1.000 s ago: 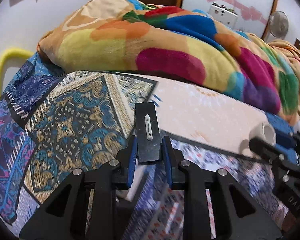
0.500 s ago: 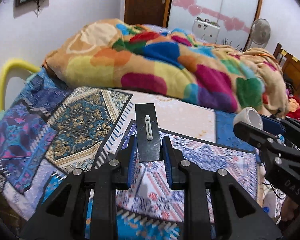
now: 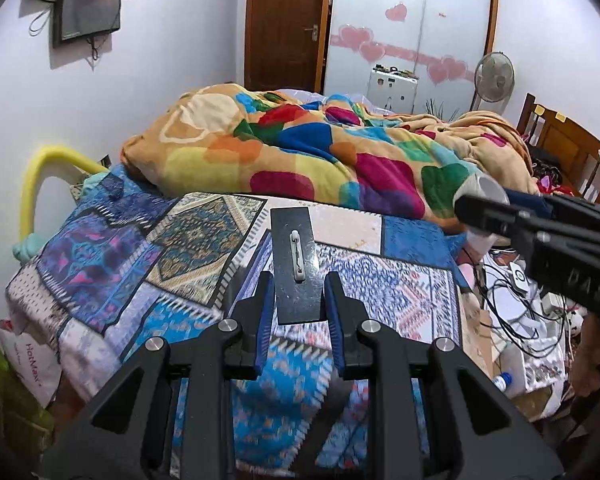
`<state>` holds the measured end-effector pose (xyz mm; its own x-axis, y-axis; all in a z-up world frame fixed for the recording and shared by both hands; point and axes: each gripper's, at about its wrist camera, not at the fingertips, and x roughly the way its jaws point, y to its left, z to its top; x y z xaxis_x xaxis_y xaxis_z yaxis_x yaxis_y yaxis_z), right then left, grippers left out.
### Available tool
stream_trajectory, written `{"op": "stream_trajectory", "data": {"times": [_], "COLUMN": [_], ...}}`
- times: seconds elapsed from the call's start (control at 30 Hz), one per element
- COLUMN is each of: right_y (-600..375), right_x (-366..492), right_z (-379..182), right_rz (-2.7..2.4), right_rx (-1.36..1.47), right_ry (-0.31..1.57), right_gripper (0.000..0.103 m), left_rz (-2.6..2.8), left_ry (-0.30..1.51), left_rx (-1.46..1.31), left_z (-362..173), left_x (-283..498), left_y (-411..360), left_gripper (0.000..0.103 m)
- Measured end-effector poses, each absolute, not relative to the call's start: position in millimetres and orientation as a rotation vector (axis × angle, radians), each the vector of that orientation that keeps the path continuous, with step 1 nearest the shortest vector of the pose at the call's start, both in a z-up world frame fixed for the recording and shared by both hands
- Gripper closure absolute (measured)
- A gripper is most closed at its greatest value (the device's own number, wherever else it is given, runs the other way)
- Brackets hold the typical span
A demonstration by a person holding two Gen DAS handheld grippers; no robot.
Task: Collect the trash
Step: 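Carry the black case and tape roll with both tools over the bin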
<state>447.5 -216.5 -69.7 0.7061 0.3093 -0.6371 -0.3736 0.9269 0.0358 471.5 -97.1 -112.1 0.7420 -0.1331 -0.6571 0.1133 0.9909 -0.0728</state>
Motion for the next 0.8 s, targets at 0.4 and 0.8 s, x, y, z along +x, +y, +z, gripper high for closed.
{"op": "stream_trajectory", "data": {"times": [0.4,0.8], "right_y": [-179,-88], "right_x": [375,331], "right_z": [-64,-91], "right_rz": [0.480,0.638], "right_rx": [-0.083,-0.141], "right_ry": [0.689,0.748], "right_gripper": [0.069,0.069], "left_rz": [-0.072,0.079], "left_ry": [0.693,0.722], "left_rx": [-0.050,-0.174], "left_z": [-115,-139], "left_x": [370,303], "left_y": [-56,41], "left_gripper": [0.079,0.079]}}
